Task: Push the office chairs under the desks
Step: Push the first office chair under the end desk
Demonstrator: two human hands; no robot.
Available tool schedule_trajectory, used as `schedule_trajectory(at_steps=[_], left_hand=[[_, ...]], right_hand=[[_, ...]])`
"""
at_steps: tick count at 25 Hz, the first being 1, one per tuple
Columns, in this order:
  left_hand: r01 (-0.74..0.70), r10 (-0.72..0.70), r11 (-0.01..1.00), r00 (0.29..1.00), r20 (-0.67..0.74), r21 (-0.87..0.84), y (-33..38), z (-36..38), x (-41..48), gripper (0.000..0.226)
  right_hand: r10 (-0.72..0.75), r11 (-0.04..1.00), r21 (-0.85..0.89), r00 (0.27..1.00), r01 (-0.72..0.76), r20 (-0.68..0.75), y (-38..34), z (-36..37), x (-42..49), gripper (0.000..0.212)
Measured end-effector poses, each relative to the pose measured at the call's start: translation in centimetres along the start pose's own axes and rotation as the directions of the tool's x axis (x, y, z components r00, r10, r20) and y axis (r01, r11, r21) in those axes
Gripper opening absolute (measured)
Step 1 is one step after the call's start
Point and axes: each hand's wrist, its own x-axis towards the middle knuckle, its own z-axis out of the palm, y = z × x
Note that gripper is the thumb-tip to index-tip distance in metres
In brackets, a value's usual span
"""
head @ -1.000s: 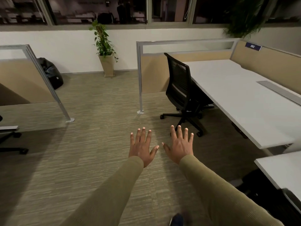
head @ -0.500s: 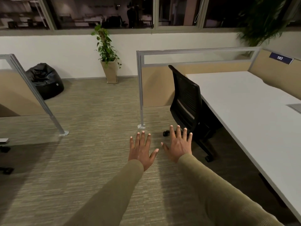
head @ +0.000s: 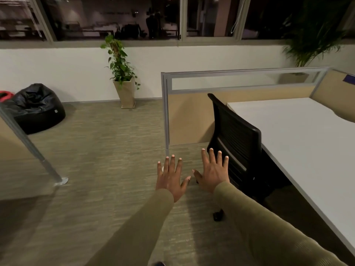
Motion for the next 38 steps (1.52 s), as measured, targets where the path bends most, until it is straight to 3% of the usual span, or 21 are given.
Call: schedule_trajectory(at_steps=[6, 11, 18, 25, 31, 35, 38], left_hand=[[-0.088, 0.087, 0.996, 0.996, 0.019, 0.029, -7.0, -0.4, 14.4, 0.082], [-0.153, 0.153, 0.988, 0.988, -0.018, 0.006, -8.4, -0.6, 23.4, 0.085], [-0.248, 0.247, 0.968, 0.968, -0.05, -0.033, -5.7, 0.0, 36.5, 0.082], [-0.383, 0.378, 0.923, 0.921, -0.096, -0.043, 0.7, -0.5, 49.3, 0.079], [-0.565, 0.559, 0.815, 0.825, -0.079, -0.13, 6.8, 0.1, 55.9, 0.084], [-0.658, 0.668, 0.735, 0.744, 0.012, -0.165, 10.0, 1.1, 57.2, 0.077], [-0.681, 0.682, 0.704, 0.727, -0.077, -0.2, 9.6, 1.9, 56.2, 0.074]], right_hand=[[0.081, 0.997, 0.022, 0.996, -0.081, -0.031, -3.4, -0.6, 13.4, 0.092], [0.147, 0.989, 0.003, 0.985, -0.147, -0.092, -2.2, -2.9, 22.5, 0.09], [0.247, 0.968, -0.005, 0.956, -0.25, -0.156, 3.1, -4.9, 32.7, 0.088], [0.371, 0.928, 0.023, 0.922, -0.371, -0.114, 9.9, -5.1, 40.0, 0.087], [0.574, 0.819, 0.026, 0.817, -0.573, -0.053, 14.6, -3.4, 38.2, 0.087], [0.739, 0.673, 0.02, 0.67, -0.74, -0.07, 15.1, -3.0, 34.1, 0.086], [0.82, 0.563, 0.017, 0.556, -0.826, -0.133, 13.3, -2.8, 31.2, 0.096]])
